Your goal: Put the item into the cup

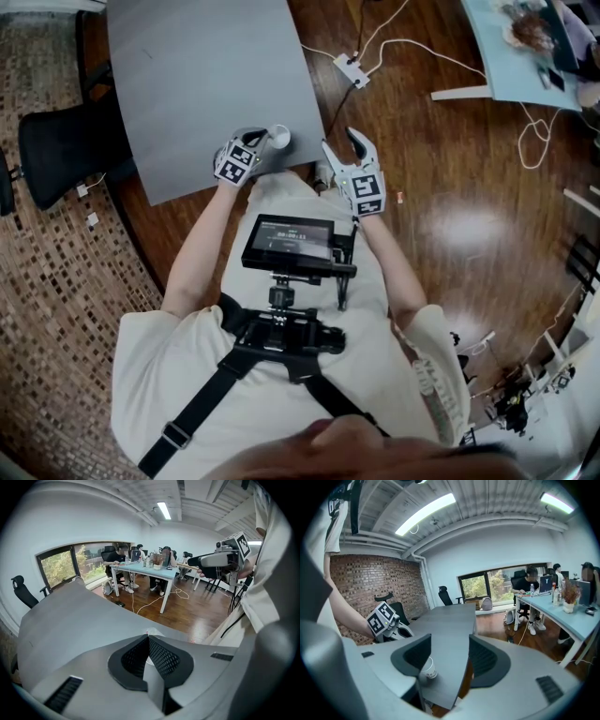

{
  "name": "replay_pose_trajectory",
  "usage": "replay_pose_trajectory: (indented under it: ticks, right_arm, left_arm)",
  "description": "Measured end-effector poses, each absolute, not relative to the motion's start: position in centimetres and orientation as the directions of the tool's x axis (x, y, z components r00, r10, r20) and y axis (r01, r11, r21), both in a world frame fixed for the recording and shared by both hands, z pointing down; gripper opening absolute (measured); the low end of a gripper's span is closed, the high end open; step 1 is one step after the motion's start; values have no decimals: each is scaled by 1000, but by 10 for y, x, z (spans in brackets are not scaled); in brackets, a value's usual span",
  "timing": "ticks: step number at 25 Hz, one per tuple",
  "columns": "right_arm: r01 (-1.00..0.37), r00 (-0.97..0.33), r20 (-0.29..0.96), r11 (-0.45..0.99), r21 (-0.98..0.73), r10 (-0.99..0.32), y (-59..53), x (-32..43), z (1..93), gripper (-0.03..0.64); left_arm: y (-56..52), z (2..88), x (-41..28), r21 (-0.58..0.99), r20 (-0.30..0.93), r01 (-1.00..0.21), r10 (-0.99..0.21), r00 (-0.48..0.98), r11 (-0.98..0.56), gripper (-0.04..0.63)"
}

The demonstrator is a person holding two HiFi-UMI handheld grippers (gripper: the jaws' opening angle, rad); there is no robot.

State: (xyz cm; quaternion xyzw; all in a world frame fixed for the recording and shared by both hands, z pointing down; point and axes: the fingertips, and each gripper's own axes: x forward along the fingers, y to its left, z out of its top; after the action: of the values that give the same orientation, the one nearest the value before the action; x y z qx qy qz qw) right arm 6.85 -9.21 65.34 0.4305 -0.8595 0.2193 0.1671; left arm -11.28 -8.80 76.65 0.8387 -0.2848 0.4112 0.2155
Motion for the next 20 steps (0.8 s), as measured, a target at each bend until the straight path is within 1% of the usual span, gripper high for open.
replay_pose_trajectory:
  ticks: [10, 20]
  right_arm:
    - [-824, -559, 487, 511, -243, -671, -84, 77, 660, 267]
    - [-834, -547, 485, 494, -245, -682, -80, 88, 657, 267]
  left_arm:
    - [-80, 774, -94, 116, 828, -604, -259, 498, -789, 2]
    - [-76, 800, -88, 99, 882, -579, -199, 427, -809, 2]
